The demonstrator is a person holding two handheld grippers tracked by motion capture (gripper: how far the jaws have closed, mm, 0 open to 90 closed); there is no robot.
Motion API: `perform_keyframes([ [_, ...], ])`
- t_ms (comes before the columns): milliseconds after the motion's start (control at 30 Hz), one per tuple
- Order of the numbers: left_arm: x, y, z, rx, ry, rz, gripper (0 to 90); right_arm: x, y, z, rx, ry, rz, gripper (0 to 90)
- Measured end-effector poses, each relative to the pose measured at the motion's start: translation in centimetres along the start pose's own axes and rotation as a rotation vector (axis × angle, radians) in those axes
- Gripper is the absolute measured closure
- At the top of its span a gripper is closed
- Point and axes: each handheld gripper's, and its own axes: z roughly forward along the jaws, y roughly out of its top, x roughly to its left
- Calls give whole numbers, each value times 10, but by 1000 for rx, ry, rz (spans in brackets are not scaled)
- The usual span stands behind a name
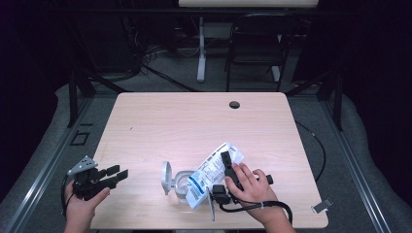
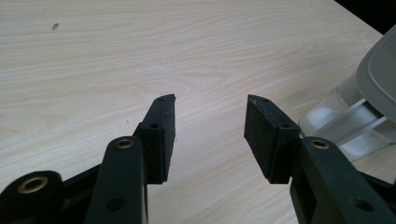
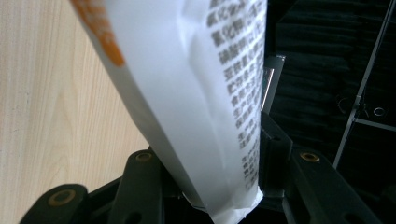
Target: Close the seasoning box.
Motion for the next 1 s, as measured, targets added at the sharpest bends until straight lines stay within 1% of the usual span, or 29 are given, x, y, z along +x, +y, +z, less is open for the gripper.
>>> perform_keyframes([
  [367,0,0,0,-1,2,-1,536,-1,0,-1,6,-1,-5,613],
  [567,0,0,0,0,3,-2,536,-1,0,-1,8,0,-1,615],
  [700,0,0,0,0,3,-1,537,-1,0,-1,-1,0,5,615],
  [733,0,0,0,0,3,-2,537,-1,0,-1,6,-1,-2,616],
  [767,1,0,0,0,3,-2,537,-1,0,0,-5,-4,5,617],
  [1000,0,0,0,0,4,-2,537,-3,0,0,-9,-5,6,621],
])
